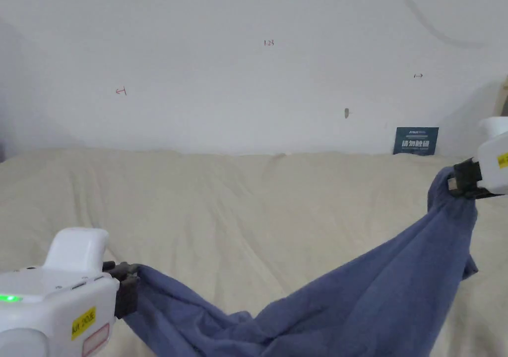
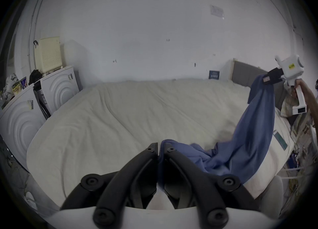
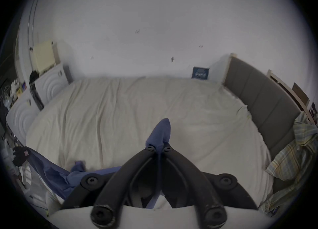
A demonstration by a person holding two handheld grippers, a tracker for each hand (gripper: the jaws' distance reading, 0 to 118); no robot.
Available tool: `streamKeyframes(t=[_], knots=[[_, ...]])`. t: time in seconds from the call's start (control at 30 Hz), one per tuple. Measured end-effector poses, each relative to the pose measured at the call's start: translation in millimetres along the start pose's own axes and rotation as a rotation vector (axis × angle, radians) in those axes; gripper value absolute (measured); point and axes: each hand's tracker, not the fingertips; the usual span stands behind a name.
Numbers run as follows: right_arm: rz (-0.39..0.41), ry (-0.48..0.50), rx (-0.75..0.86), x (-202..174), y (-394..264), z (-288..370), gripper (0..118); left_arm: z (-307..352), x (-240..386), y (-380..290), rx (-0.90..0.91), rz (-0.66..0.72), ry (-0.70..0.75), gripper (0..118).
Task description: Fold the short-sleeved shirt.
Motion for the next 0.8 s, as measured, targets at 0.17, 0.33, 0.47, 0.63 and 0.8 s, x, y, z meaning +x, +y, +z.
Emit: streamKeyframes(t=[0.17, 0.33, 0.47, 0.63, 0.8], knots=[[-0.075, -0.022, 0.091, 20, 39, 38, 1, 0, -20, 46, 0.103, 0.019, 0.062, 5], [-0.098, -0.013, 0.131, 28, 70, 47, 1, 0, -39, 97, 0.154, 0.018, 0.065, 5], [-0.120, 0.007, 0.143, 32, 101, 34, 1, -11, -50, 142, 0.187, 0.032, 0.061, 5], [-0.119, -0.009, 0.170, 28, 149, 19, 1, -39, -61, 204, 0.207, 0.006, 0.100, 5], [-0.186, -0.021, 0.241, 38, 210, 14, 1, -61, -73, 270, 0.263, -0.003, 0.151, 5]])
